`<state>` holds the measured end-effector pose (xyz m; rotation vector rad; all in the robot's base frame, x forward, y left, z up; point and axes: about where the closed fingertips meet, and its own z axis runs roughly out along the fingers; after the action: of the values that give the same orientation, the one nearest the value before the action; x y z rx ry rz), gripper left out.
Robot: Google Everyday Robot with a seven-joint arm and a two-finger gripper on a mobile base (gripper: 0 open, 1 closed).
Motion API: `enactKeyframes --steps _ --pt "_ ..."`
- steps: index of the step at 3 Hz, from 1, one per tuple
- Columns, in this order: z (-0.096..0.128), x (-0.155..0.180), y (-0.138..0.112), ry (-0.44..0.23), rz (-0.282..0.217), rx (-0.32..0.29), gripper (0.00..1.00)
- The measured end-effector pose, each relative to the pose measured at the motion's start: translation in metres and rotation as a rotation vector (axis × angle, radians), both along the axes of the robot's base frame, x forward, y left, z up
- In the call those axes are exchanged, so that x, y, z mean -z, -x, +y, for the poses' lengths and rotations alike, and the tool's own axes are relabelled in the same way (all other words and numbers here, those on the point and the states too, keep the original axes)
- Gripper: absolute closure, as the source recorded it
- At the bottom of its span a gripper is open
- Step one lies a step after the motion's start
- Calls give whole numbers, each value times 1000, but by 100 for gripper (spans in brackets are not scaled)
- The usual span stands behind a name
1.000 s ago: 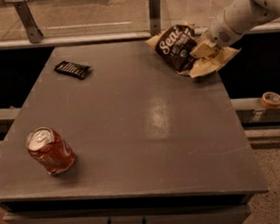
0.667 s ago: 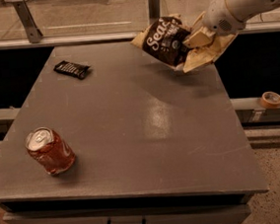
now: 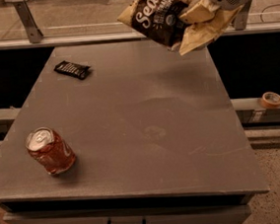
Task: Move brown chip bag near coke can
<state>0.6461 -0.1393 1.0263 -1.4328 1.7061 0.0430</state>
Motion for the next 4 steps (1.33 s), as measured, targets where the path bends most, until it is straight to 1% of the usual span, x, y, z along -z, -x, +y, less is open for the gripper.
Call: enactKeyframes --steps 1,2,3,4 --pt "14 8 10 -13 22 -21 100" --pt "49 14 35 -28 38 -105 100" --pt "84 14 60 -58 48 -202 100" --pt "124 20 85 -99 77 -285 100"
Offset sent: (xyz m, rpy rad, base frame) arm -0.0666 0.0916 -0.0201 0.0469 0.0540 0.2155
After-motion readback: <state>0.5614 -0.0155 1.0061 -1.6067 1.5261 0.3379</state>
